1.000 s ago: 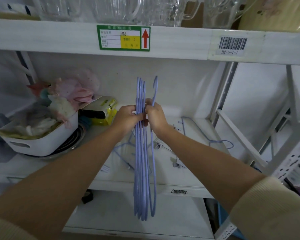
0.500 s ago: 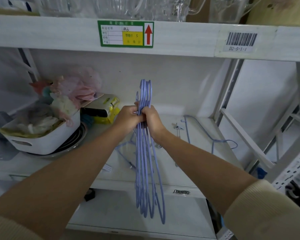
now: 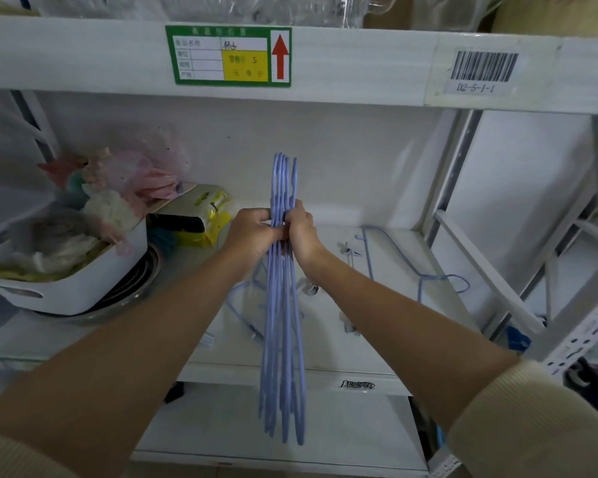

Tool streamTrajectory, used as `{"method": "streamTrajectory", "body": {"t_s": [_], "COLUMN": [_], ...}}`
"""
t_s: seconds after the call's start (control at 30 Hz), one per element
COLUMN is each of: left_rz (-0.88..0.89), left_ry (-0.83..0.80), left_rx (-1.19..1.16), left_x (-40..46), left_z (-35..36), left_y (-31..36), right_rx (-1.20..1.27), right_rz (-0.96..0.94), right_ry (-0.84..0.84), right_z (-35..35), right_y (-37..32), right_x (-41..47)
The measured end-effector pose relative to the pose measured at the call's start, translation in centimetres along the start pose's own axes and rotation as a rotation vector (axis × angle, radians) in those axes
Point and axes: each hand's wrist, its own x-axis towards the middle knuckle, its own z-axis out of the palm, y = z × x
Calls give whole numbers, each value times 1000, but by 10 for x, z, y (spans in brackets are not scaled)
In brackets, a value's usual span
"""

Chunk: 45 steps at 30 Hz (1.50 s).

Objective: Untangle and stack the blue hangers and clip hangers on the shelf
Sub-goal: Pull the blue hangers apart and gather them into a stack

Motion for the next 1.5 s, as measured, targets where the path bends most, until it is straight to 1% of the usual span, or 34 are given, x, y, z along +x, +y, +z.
{"method": "streamTrajectory", "body": {"t_s": [0.1,0.23,0.33,0.43,0.67,0.7,0.77,0.87,0.9,0.97,1.13,1.27,1.37,1.5], "left_rz": [-22,-8,11,16,0,0,-6,-3,6,19,28,31,22,12], "left_ry": [-18,-18,-47,-93,-118,-119,-118,-132,-143,-153,-156,-153,-153,-155], "left_rx": [-34,-4,-14,-52,-27,-27,-56,-76,-70,-55,-3,15,4,-8], "left_x": [2,9,17,28,49,52,56,59,59,60,69,73,72,70], "left_z": [7,18,25,30,47,50,55,62,64,67,73,76,75,75], "left_y": [2,2,5,6,-8,-13,-21,-29,-30,-32,-40,-46,-48,-49], "right_rx": [-4,18,-36,-85,-173,-238,-464,-834,-924,-1017,-1086,-1097,-1094,-1051], "right_rz": [-39,-70,-109,-141,39,75,176,335,378,424,423,486,521,480], "right_ry": [-7,-43,-62,-60,173,216,272,241,227,203,196,159,182,216], "right_z": [-4,-16,-33,-58,-125,-136,-161,-196,-206,-220,-231,-229,-226,-220], "right_y": [9,16,7,17,60,70,95,128,138,157,190,208,215,214], "right_x": [11,26,27,38,57,61,66,59,56,53,60,65,68,71]}}
